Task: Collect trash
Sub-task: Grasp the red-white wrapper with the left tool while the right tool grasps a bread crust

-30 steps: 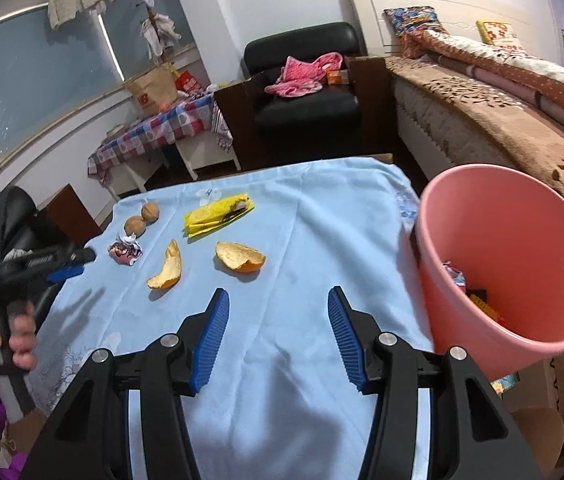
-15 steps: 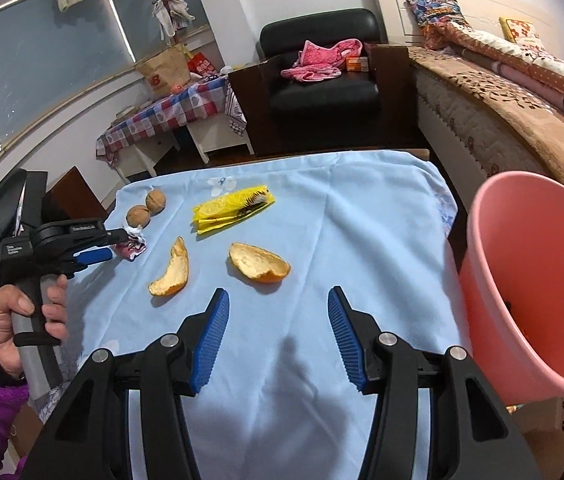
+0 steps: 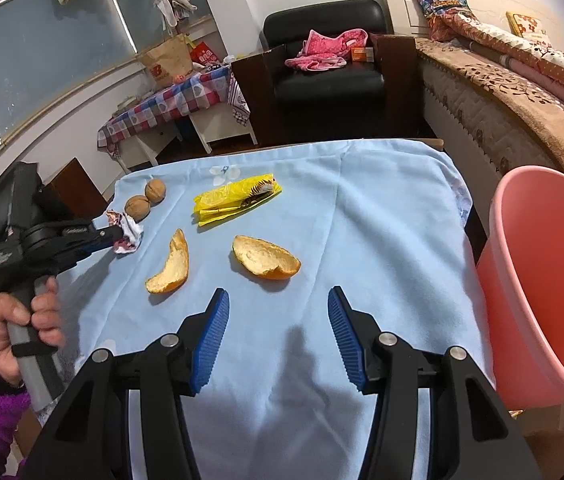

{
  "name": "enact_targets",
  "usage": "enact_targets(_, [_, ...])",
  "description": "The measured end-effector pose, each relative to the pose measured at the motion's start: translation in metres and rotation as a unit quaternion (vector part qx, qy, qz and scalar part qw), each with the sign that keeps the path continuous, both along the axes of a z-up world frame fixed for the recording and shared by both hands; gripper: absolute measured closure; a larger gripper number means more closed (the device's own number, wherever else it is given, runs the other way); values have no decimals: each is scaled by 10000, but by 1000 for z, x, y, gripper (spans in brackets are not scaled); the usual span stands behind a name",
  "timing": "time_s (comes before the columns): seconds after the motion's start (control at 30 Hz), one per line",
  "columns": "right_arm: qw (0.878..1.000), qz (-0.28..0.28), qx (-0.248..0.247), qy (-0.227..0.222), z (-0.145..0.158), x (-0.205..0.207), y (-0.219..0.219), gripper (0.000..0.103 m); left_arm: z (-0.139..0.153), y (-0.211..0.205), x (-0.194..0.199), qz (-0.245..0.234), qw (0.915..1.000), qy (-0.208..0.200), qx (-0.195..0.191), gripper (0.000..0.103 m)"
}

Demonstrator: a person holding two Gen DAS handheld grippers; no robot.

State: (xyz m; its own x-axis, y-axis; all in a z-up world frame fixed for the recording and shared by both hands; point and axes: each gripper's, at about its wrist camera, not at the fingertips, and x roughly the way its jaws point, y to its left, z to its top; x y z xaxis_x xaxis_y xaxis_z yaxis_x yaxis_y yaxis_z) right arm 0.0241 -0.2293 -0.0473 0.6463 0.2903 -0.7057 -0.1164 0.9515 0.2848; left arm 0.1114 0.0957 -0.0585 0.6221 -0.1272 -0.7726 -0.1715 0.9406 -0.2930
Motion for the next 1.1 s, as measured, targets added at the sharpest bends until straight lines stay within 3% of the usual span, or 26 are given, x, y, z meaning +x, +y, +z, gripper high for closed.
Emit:
enact_targets(0.53, [9990,40,-24,435,-16,49,8,53,24,-18,-52,-809,9962,-303,-100,95])
enact_targets(0.6, [9986,39,-40,529,-21,53,10,63,26,-22,-55,-871,9956,-311,-122,95])
enact_targets(0.67, [9980,66,-65,632,-26,55,12,82,27,-26,-57,-946,9949,-321,-130,95])
enact_targets(0.87, [9980,8,107,627,-27,46,7,94,31,-40,-64,-1132,9929,-346,-124,95])
enact_targets(1.1, [9991,-131,169,368,-9,20,-9,97,40,-61,-71,-1423,9889,-422,-101,95])
